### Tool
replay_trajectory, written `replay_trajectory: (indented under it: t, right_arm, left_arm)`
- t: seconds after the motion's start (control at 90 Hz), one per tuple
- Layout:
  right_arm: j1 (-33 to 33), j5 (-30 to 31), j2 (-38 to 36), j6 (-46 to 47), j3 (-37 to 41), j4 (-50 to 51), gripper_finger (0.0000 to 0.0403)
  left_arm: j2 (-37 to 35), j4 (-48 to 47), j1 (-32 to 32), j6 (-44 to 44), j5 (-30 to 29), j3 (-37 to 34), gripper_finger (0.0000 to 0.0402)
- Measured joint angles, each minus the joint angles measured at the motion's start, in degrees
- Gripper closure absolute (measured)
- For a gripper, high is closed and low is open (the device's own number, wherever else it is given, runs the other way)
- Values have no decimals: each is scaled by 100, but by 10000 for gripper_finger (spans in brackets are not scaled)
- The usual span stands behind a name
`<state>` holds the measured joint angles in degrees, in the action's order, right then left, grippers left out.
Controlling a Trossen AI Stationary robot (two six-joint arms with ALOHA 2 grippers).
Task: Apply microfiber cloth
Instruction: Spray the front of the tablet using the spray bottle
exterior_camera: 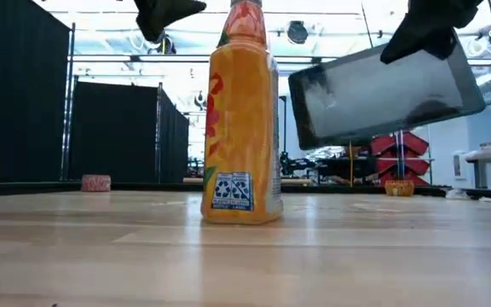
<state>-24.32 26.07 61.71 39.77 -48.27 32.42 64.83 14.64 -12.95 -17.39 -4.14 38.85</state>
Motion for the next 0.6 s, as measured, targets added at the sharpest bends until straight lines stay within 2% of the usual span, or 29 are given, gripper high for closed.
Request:
replay_trajectory:
  t: [0.267, 0.6]
  right_arm:
    - [0, 126, 0, -138, 2, -100, 392]
    - [0, 100, 0, -170, 2, -94, 392]
  left_arm:
    - [918, 445, -68, -22, -161, 0, 24]
    - [930, 1136, -63, -23, -389, 0, 24]
